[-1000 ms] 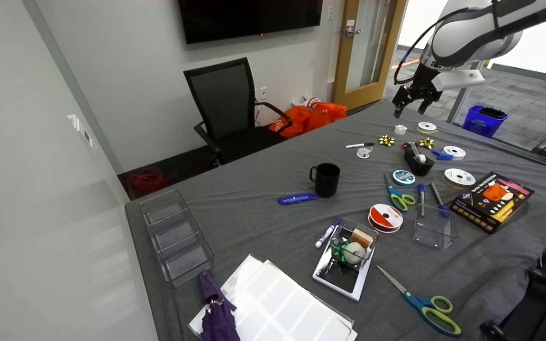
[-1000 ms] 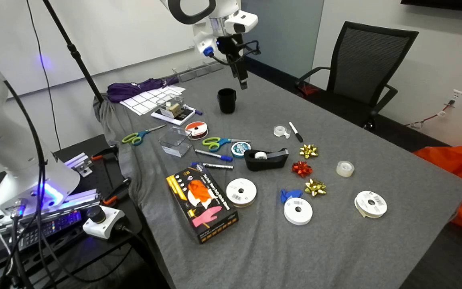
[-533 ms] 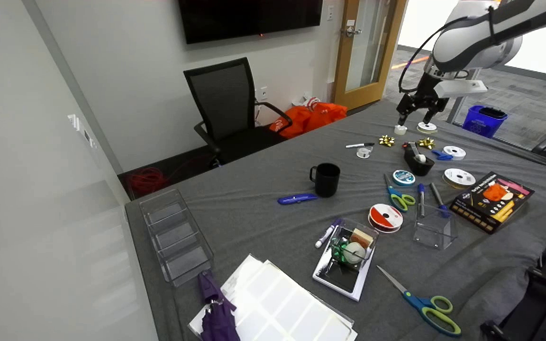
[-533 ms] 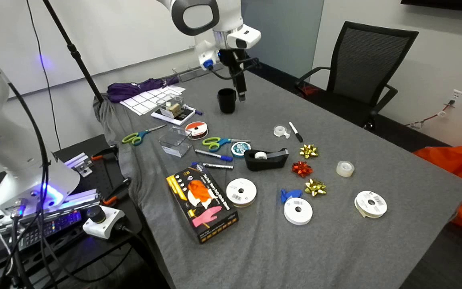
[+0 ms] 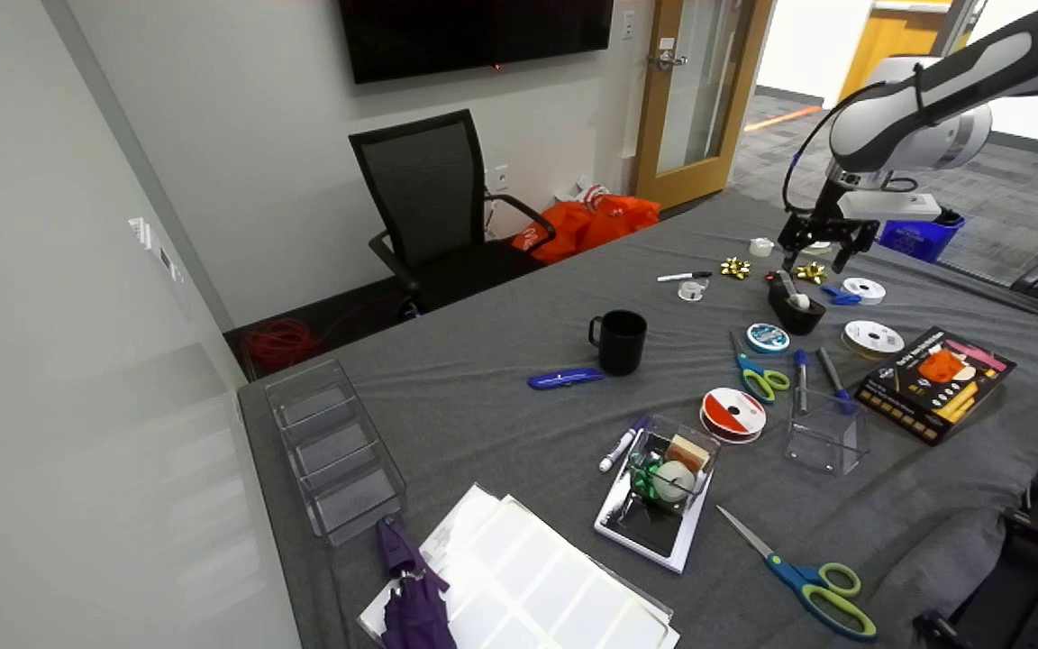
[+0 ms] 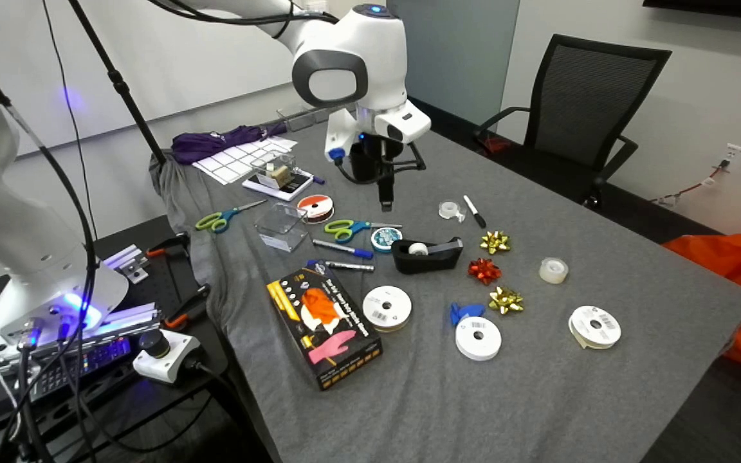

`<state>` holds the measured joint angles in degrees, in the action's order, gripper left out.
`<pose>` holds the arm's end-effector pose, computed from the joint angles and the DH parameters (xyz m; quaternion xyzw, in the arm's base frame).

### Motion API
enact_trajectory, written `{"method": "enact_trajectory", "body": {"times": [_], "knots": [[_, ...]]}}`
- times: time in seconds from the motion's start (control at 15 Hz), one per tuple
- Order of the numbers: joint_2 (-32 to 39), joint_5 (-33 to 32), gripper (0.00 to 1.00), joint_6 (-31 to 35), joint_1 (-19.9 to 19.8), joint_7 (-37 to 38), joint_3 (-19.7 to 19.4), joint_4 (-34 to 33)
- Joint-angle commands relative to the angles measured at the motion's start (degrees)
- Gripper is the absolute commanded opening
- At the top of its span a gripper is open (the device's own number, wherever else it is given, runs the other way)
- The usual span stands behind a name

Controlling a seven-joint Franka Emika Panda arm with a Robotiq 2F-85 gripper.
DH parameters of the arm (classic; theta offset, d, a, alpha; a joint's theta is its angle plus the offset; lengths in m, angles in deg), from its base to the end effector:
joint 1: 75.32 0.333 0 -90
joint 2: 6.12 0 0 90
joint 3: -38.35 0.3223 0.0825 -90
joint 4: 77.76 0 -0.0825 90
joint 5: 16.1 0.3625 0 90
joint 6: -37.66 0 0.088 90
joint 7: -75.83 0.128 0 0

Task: Put the black object on top of the black box.

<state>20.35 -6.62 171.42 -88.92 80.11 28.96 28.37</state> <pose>0.5857 -0.2356 0.2774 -0.9592 0.2815 -0.0183 0.0215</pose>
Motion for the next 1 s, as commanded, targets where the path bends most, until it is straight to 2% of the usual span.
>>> {"method": "enact_trajectory", "body": {"times": [0.0, 0.47, 0.93], "knots": [[3.79, 1.46, 1.0, 1.51, -0.97, 0.29, 0.45, -1.72], [10.19, 1.04, 1.0, 7.97, -0.39, 2.95, 0.55, -3.73], [15.02, -1.62, 1.0, 13.24, 1.27, 7.63, -2.0, -5.24]]}}
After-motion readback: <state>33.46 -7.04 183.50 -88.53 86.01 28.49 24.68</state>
